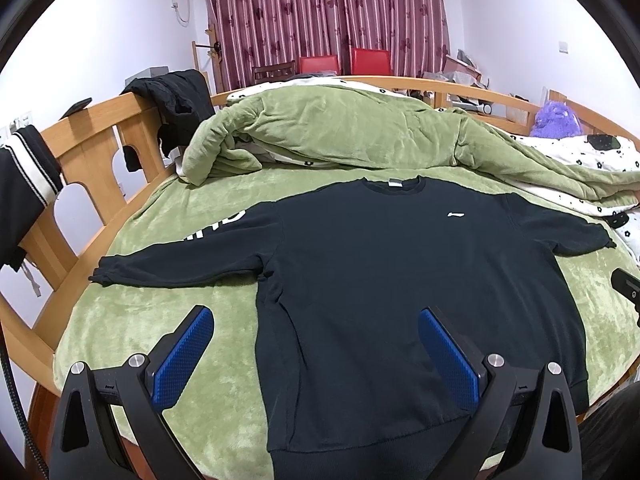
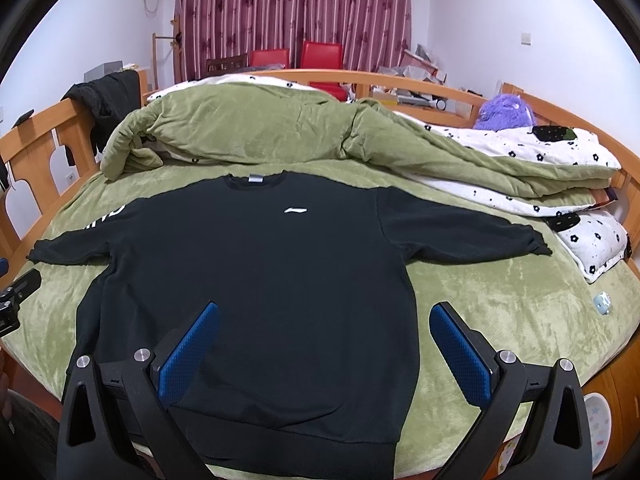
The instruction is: Fold small clothes
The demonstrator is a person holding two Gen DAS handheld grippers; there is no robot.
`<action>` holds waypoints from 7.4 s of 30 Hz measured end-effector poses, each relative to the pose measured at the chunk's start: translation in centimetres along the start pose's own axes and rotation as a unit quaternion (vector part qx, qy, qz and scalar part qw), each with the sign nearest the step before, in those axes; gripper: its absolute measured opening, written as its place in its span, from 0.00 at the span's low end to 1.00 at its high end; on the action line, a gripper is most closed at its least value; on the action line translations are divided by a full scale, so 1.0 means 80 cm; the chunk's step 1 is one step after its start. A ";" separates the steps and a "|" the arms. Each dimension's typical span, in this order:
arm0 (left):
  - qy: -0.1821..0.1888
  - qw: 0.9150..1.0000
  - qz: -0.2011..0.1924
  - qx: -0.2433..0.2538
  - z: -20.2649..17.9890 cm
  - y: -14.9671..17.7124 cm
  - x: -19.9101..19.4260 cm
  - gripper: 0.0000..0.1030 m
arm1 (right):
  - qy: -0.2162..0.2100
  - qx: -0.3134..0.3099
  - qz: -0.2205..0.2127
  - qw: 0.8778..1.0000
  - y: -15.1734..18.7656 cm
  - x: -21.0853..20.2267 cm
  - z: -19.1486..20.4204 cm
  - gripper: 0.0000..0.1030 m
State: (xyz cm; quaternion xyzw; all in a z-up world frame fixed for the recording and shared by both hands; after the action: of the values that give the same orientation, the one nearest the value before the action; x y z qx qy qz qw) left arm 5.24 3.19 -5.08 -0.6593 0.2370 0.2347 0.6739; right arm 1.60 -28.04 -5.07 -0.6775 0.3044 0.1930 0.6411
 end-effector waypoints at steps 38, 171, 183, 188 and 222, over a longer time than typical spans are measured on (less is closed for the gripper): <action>-0.024 0.992 0.111 0.063 -0.046 0.032 0.174 1.00 | 0.014 -0.093 0.163 0.982 0.042 0.160 0.026 0.99; -0.019 0.991 -0.025 -0.133 0.130 -0.205 0.290 0.05 | -0.033 -0.026 -0.040 0.998 -0.145 0.222 -0.008 0.96; 0.078 0.994 -0.014 -0.079 -0.133 -0.198 0.307 0.05 | -0.027 0.050 -0.012 0.998 -0.094 0.238 -0.130 0.96; 0.100 0.993 0.013 -0.060 -0.210 -0.170 0.330 0.05 | -0.023 0.083 0.007 0.996 -0.081 0.250 -0.165 0.96; 0.036 0.996 0.044 -0.065 -0.006 -0.059 0.300 0.59 | -0.102 -0.058 0.004 0.993 -0.092 0.270 0.052 0.46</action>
State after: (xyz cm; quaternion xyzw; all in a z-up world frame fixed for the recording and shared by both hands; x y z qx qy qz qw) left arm 26.82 2.67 -16.53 -0.6986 0.2736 0.2551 0.6100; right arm 22.95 -27.55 -14.08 -0.6890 0.2290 0.2807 0.6278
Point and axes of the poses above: each gripper's, at about its wrist camera, not at the fingertips, and x roughly the way its jaws point, z to its left, y to its underside, the point moved 6 cm from there along x, roughly the way its jaws point, and after that the axes turned 5 degrees about -x, right-handed, at the moved point
